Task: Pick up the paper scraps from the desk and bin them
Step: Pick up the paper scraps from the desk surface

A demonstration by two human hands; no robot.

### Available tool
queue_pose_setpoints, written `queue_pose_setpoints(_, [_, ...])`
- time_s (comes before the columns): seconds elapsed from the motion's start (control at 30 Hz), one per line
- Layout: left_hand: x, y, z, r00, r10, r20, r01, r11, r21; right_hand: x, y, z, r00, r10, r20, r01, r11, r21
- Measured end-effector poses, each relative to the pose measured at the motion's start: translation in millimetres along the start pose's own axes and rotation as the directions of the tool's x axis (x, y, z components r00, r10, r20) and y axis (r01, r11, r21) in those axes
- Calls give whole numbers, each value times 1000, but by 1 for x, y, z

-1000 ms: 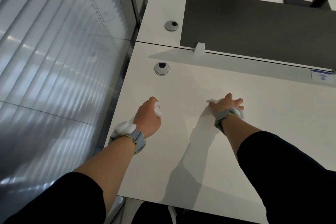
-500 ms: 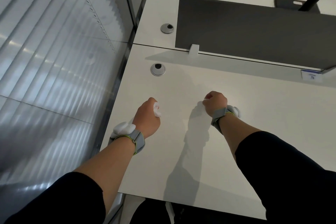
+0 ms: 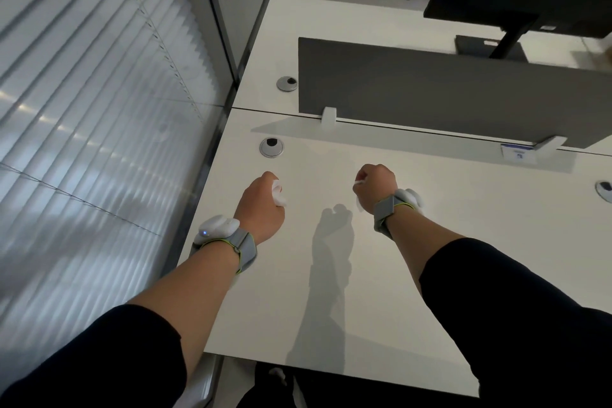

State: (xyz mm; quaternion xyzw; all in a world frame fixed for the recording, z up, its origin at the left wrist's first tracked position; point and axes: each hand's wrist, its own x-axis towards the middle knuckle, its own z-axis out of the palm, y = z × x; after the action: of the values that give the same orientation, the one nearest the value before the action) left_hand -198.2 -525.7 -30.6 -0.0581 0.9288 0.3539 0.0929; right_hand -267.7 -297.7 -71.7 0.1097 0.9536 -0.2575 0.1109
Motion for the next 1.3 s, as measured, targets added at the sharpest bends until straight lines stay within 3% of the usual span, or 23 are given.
queue_pose_setpoints(0.5, [-42,68,-24,993,99,-72,-97,995,24,-48,9,-72,990,-74,-118,77,997,15])
queue_pose_setpoints(0.83, [-62,99,-33,980,179,-89,-167,978,129,-106,24,-115,983,-71,-171,65,997,-37])
queue_pose_setpoints(1.03, [-78,118,-37,968,250,-24,-226,908,352,-142,27,-132,969,-38,-246,24,998,-57])
queue_pose_setpoints(1.3, [-101,137,-21,914,395,91,-402,858,320,-210,60,-136,951,71,-300,-86,996,-37])
